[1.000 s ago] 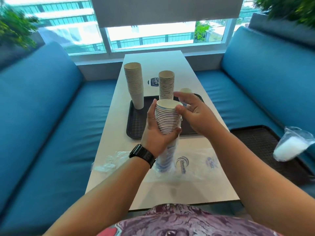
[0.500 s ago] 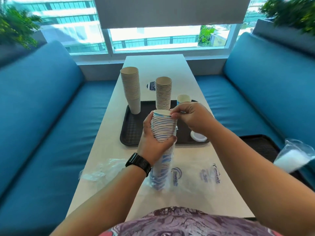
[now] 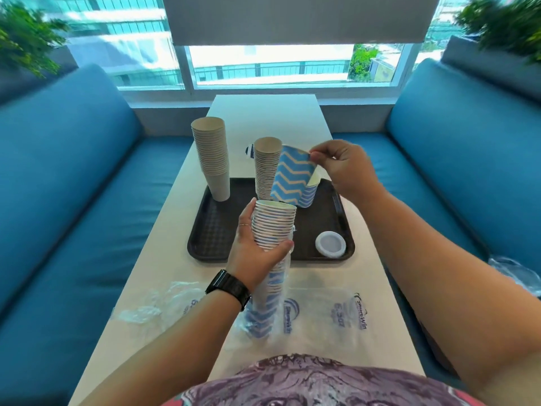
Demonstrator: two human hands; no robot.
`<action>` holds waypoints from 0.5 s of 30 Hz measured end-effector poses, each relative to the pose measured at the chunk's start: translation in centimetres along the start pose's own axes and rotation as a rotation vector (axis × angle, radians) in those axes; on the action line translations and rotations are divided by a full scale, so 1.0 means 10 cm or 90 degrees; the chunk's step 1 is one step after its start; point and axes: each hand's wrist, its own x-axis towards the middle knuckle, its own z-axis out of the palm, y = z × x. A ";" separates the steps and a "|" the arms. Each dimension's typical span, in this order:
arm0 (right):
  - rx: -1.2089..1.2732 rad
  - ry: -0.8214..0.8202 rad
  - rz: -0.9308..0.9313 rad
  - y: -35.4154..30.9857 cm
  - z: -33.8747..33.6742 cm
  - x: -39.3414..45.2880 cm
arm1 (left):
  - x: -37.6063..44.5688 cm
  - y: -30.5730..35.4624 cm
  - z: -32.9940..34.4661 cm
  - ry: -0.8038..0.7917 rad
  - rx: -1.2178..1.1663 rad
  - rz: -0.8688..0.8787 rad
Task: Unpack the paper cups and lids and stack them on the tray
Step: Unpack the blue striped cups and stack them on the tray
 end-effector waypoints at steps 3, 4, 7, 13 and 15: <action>-0.042 0.056 0.012 0.16 -0.08 0.23 | 0.08 -0.01 0.04 0.000 -0.002 -0.013; -0.071 0.067 0.004 0.22 -0.09 0.30 | 0.10 -0.01 0.04 -0.001 -0.004 -0.015; -0.187 0.054 -0.010 0.45 -0.06 0.52 | 0.15 -0.02 0.07 -0.008 -0.005 -0.018; -0.351 -0.019 -0.021 0.82 0.16 0.79 | 0.22 -0.07 0.11 -0.017 -0.012 -0.046; -0.379 -0.037 -0.035 0.91 0.24 0.81 | 0.24 -0.07 0.11 -0.017 -0.010 -0.046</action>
